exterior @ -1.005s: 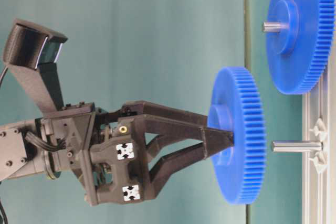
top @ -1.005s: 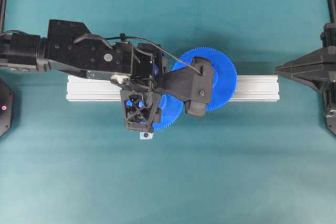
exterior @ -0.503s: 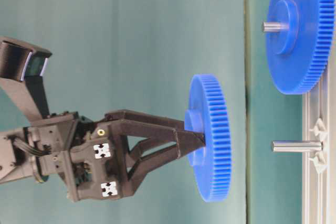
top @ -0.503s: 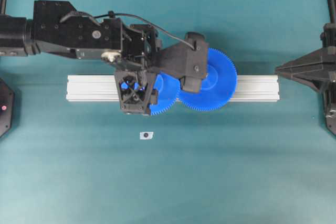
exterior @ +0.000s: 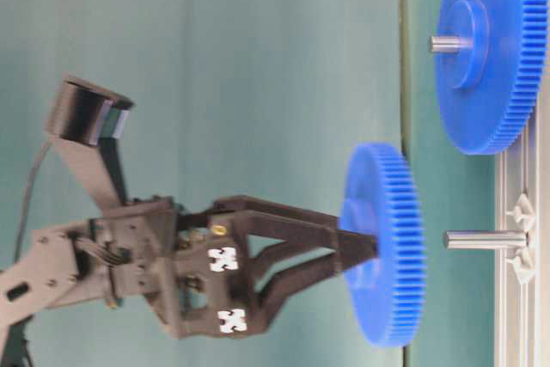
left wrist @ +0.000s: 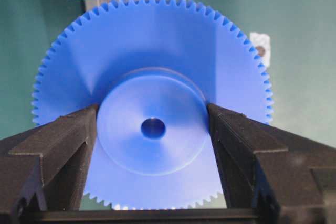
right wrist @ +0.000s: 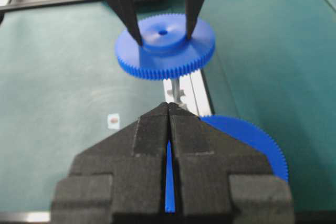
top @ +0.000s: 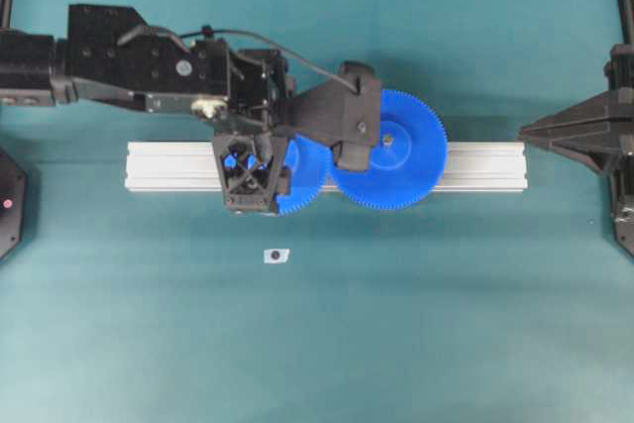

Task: Insert the small gear onto the shaft.
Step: 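Align the gear's bore above the shaft beside the large gear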

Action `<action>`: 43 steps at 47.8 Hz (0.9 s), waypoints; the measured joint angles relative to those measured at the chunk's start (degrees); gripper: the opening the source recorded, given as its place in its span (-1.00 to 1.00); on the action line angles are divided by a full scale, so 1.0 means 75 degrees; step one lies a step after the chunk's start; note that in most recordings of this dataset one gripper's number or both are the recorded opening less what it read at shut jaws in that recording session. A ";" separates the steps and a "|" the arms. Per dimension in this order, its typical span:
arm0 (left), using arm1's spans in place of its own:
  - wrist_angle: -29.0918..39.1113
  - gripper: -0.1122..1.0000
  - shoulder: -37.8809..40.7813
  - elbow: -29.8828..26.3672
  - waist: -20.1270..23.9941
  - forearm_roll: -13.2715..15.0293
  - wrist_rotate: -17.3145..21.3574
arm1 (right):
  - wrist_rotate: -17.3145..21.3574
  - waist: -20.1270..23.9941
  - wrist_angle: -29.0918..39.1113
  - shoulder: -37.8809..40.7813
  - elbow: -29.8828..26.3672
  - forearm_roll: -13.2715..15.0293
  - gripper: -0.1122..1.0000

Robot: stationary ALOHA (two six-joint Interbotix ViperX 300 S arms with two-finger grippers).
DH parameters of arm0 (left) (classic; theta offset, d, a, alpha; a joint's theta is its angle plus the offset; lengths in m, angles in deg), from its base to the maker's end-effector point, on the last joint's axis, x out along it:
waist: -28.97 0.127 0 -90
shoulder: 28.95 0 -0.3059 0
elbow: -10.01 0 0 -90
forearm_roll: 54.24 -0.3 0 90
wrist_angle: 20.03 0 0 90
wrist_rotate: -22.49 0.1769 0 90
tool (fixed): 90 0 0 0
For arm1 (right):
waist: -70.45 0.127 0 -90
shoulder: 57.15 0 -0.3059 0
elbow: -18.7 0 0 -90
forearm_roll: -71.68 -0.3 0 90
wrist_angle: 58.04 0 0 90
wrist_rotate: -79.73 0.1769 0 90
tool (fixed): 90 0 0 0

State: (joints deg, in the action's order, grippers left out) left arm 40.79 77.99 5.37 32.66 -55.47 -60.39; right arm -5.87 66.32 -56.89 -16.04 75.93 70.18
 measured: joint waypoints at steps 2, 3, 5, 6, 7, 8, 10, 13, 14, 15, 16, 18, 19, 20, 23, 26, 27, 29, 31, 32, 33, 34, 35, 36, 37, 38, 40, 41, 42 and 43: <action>-0.0141 0.44 0.0000 0.0094 0.0000 0.0000 -0.0012 | 0.0000 0.0000 0.0000 0.0000 0.0000 0.0000 -0.75; -0.0187 0.44 0.0012 0.0129 0.0000 0.0000 -0.0023 | 0.0000 0.0000 0.0000 0.0000 0.0000 0.0012 -0.75; -0.0270 0.44 0.0012 0.0199 0.0000 0.0000 -0.0059 | 0.0000 0.0000 0.0000 0.0000 0.0000 0.0012 -0.75; -0.0305 0.44 0.0000 0.0223 0.0000 0.0000 -0.0070 | 0.0000 0.0000 0.0000 0.0000 0.0000 0.0000 -0.75; -0.0340 0.44 0.0000 0.0246 0.0000 0.0000 -0.0059 | 0.0012 0.0000 0.0000 0.0000 0.0000 0.0000 -0.75; -0.0375 0.44 0.0000 0.0270 0.0000 0.0000 -0.0094 | 0.0012 0.0000 0.0000 0.0000 0.0000 0.0000 -0.75; -0.0398 0.44 0.0012 0.0305 0.0000 0.0000 -0.0117 | 0.0047 0.0000 0.0000 0.0000 0.0000 0.0000 -0.75; -0.0422 0.44 0.0012 0.0352 0.0000 0.0000 -0.0117 | 0.0105 0.0000 0.0000 0.0000 0.0000 0.0000 -0.75; -0.0422 0.45 0.0000 0.0363 0.0000 0.0000 -0.0117 | 0.0117 0.0000 0.0000 0.0000 0.0000 0.0012 -0.75; -0.0422 0.44 0.0012 0.0363 0.0000 0.0000 -0.0117 | 0.0129 0.0000 0.0000 0.0000 0.0000 0.0000 -0.75; -0.0434 0.44 0.0012 0.0375 0.0000 0.0000 -0.0117 | 0.0129 0.0000 0.0000 0.0000 0.0000 0.0000 -0.75; -0.0445 0.44 0.0047 0.0387 0.0000 0.0000 -0.0117 | 0.0129 0.0000 0.0000 0.0000 0.0000 0.0000 -0.75; -0.0457 0.44 0.0059 0.0398 0.0000 0.0000 -0.0117 | 0.0129 0.0000 0.0000 0.0000 0.0000 0.0000 -0.75; -0.0469 0.44 0.0082 0.0398 0.0000 0.0000 -0.0117 | 0.0129 0.0000 0.0000 0.0000 0.0012 0.0012 -0.75; -0.0516 0.45 0.0152 0.0398 0.0000 0.0000 -0.0117 | 0.0129 0.0000 0.0000 0.0000 0.0012 0.0000 -0.75; -0.0563 0.44 0.0211 0.0398 0.0000 0.0000 -0.0117 | 0.0129 0.0000 0.0000 0.0000 0.0023 0.0000 -0.75; -0.0586 0.44 0.0234 0.0398 0.0000 0.0000 -0.0117 | 0.0129 0.0000 0.0000 0.0000 0.0023 0.0000 -0.75; -0.0609 0.44 0.0281 0.0398 0.0000 0.0000 -0.0117 | 0.0141 0.0000 0.0000 0.0000 0.0023 0.0000 -0.75; -0.0633 0.44 0.0340 0.0398 0.0000 0.0000 -0.0105 | 0.0141 0.0000 0.0000 0.0000 0.0035 0.0000 -0.75; -0.0645 0.44 0.0363 0.0398 0.0000 0.0000 -0.0105 | 0.0141 0.0000 0.0000 0.0000 0.0035 0.0000 -0.75; -0.0645 0.44 0.0375 0.0410 0.0000 0.0000 -0.0105 | 0.0141 0.0000 0.0000 0.0000 0.0035 0.0000 -0.75; -0.0645 0.44 0.0387 0.0410 0.0000 0.0000 -0.0094 | 0.0141 0.0000 0.0000 0.0000 0.0035 0.0012 -0.75; -0.0668 0.44 0.0398 0.0410 0.0000 0.0000 -0.0094 | 0.0141 0.0000 0.0000 0.0000 0.0035 0.0012 -0.75; -0.0668 0.44 0.0398 0.0410 0.0000 0.0000 -0.0082 | 0.0141 0.0000 0.0000 0.0000 0.0047 0.0000 -0.75; -0.0668 0.44 0.0398 0.0398 0.0000 0.0000 -0.0094 | 0.0141 0.0000 0.0000 0.0000 0.0035 0.0000 -0.75; -0.0668 0.44 0.0398 0.0410 0.0000 0.0000 -0.0094 | 0.0141 0.0000 0.0000 0.0000 0.0047 0.0000 -0.75; -0.0680 0.44 0.0410 0.0445 0.0000 0.0000 -0.0094 | 0.0141 0.0000 0.0000 0.0000 0.0047 0.0000 -0.75; -0.0691 0.44 0.0398 0.0445 0.0000 0.0000 -0.0082 | 0.0141 0.0000 0.0000 0.0000 0.0047 0.0000 -0.75; -0.0691 0.44 0.0398 0.0469 0.0000 0.0000 -0.0082 | 0.0141 -0.0012 0.0000 0.0000 0.0047 0.0000 -0.75; -0.0691 0.44 0.0398 0.0480 0.0000 0.0000 -0.0094 | 0.0141 0.0000 0.0000 0.0000 0.0059 0.0000 -0.75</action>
State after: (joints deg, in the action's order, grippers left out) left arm 35.61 80.98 8.98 32.66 -55.47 -61.09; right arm -4.82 66.32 -56.89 -16.04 76.37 70.18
